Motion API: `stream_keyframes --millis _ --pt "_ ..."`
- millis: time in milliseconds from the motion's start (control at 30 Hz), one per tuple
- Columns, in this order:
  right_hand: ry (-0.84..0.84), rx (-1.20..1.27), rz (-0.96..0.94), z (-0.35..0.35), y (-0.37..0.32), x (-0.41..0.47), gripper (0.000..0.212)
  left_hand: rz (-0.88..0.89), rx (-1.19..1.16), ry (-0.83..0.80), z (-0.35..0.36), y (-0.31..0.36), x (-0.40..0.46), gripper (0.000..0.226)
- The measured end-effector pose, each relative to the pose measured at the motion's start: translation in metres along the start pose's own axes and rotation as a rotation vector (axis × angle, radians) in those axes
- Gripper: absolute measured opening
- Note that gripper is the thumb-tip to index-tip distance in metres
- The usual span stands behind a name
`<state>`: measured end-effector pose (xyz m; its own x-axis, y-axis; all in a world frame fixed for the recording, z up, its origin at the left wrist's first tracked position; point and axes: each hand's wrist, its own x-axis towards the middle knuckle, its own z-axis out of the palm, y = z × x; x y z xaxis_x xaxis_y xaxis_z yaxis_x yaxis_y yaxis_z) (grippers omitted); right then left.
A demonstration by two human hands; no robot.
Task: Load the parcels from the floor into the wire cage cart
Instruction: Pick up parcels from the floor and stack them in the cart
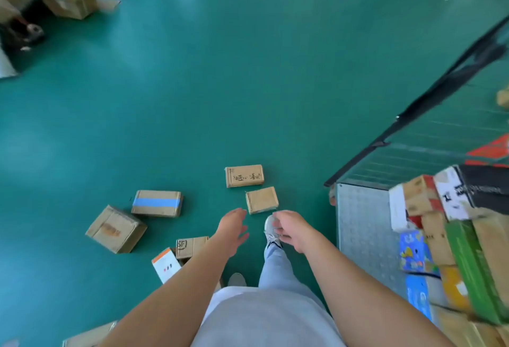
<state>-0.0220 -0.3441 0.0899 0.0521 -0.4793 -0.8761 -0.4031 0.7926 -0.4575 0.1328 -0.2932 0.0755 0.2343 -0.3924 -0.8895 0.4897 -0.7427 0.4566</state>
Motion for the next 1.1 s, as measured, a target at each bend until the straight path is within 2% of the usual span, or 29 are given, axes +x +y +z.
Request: stream_keyframes --millis 200,333,500,600,700,900,1100 --pt "-0.090 -0.092 0.026 0.009 -0.049 0.050 0.014 -0.073 -0.109 0.119 0.000 0.029 0.035 0.031" --pt "-0.134 -0.221 0.037 0.025 -0.085 0.090 0.007 -0.116 -0.187 0.208 -0.004 0.046 0.058 0.036" --pt "-0.189 -0.436 0.047 0.067 -0.101 0.131 0.012 -0.153 -0.322 0.312 -0.037 0.042 0.082 0.036" --pt "-0.284 -0.572 0.076 0.099 -0.095 0.143 0.012 -0.153 -0.426 0.353 -0.062 0.017 0.092 0.037" --pt "-0.351 -0.742 0.087 0.128 -0.075 0.155 0.011 -0.240 -0.511 0.448 -0.088 -0.016 0.102 0.019" --pt "-0.398 -1.015 0.171 0.186 -0.005 0.188 0.011 -0.322 -0.688 0.530 -0.136 -0.107 0.142 0.027" --pt "-0.455 -1.204 0.249 0.253 0.081 0.247 0.041 -0.391 -0.836 0.538 -0.174 -0.223 0.209 0.030"
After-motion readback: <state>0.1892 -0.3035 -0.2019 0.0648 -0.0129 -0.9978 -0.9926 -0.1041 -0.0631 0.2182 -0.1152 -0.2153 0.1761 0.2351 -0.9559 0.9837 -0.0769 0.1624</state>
